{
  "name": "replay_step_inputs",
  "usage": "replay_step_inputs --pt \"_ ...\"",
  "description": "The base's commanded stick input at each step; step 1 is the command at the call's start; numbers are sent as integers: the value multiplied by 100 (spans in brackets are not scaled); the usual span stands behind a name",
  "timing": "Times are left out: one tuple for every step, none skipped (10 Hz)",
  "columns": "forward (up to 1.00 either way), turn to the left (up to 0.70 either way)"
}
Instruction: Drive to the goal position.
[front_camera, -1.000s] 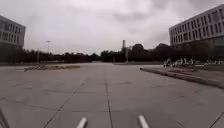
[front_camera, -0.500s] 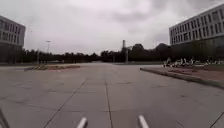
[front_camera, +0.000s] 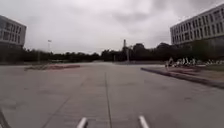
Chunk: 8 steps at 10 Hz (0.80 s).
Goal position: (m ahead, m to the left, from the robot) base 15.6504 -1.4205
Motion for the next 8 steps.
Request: replay_step_inputs --pt "100 -15" --pt "100 -29" --pt "100 -2" --pt "100 -2" --pt "100 -6" --pt "100 -21" --pt "100 -4" --pt "100 -2"
